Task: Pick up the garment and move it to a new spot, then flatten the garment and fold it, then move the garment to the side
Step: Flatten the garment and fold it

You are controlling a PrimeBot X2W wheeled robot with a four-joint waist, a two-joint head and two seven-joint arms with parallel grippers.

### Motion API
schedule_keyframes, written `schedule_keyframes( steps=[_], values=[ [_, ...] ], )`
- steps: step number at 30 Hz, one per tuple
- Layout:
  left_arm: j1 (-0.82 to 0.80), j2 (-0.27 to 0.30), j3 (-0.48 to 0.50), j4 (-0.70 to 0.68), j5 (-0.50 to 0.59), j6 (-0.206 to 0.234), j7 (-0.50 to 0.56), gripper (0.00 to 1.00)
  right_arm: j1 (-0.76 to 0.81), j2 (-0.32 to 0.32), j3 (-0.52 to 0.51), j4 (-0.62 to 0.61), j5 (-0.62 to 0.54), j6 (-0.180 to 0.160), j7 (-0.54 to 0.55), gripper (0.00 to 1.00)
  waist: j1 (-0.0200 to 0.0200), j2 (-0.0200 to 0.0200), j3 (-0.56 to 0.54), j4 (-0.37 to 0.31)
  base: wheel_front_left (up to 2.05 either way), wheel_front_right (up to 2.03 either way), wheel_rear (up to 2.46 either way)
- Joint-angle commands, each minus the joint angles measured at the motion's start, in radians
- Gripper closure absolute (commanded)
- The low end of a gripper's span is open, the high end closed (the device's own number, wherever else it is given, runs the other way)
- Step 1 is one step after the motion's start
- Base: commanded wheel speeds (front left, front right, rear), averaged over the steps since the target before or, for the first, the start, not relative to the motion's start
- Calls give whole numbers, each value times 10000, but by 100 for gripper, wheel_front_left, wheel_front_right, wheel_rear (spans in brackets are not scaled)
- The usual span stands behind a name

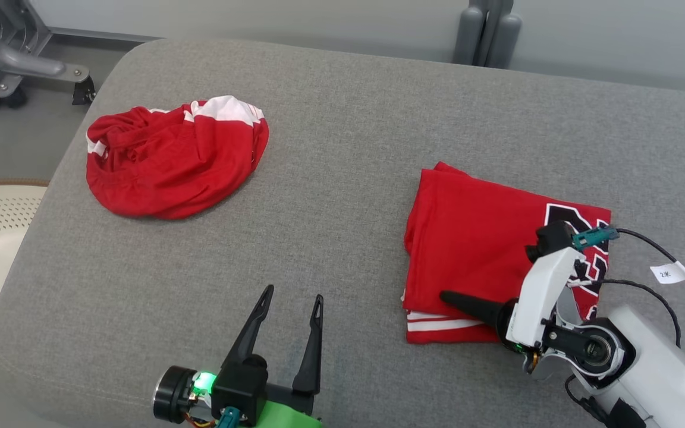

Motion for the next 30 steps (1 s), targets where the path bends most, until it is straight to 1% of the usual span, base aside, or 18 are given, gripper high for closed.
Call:
schedule_keyframes(
  steps=[1,3,4,5,6,10,16,18,21,23,24,27,30],
  values=[
    [99,22,61,24,53,-39,-29,0,229,-135,31,-371,-80,7,-364,100,-1,0,-263,-173,0,0,0],
    [233,23,141,80,71,-38,-29,0,533,-347,127,-773,-432,6,-1086,100,-1,0,-524,-309,0,0,0],
    [309,23,200,101,95,-41,-29,0,701,-454,223,-950,-724,6,-1584,63,-1,0,-674,-408,0,0,0],
    [379,23,267,102,91,-29,-29,0,800,-511,296,-1058,-963,6,-1993,2,-1,0,-806,-512,0,0,0],
    [482,24,357,117,117,-24,-29,0,913,-596,369,-1134,-1291,6,-2568,0,-1,0,-966,-660,0,0,0],
    [778,96,658,106,191,-89,-29,0,1309,-908,604,-847,-2529,6,-4489,0,-1,0,-1397,-1229,0,0,0],
    [1070,203,1140,50,213,-131,-29,0,1376,-950,585,81,-4438,6,-7126,0,-1,0,-1776,-2168,0,0,0],
    [1170,209,1311,49,182,-146,-29,0,1400,-900,516,442,-5111,6,-7770,0,-1,0,-1914,-2453,0,0,0],
    [1297,203,1521,49,169,-179,-29,0,1497,-766,100,860,-6008,4,-8190,0,-1,0,-2132,-2812,0,0,0],
    [1364,200,1587,62,223,-234,-29,0,1676,-507,-512,1068,-6515,4,-8287,0,-1,0,-2265,-2988,0,0,0],
    [1405,196,1628,60,244,-249,-29,0,1701,-357,-989,925,-6930,6,-8308,0,-1,0,-2322,-3073,0,0,0],
    [1559,181,1763,30,265,-302,-29,0,2267,92,-1849,345,-8122,6,-8296,0,-1,0,-2511,-3279,0,0,0],
    [1709,162,1836,-46,309,-352,-29,0,2903,406,-2413,-498,-9202,3,-8300,0,-1,0,-2690,-3356,0,0,0]
  ],
)
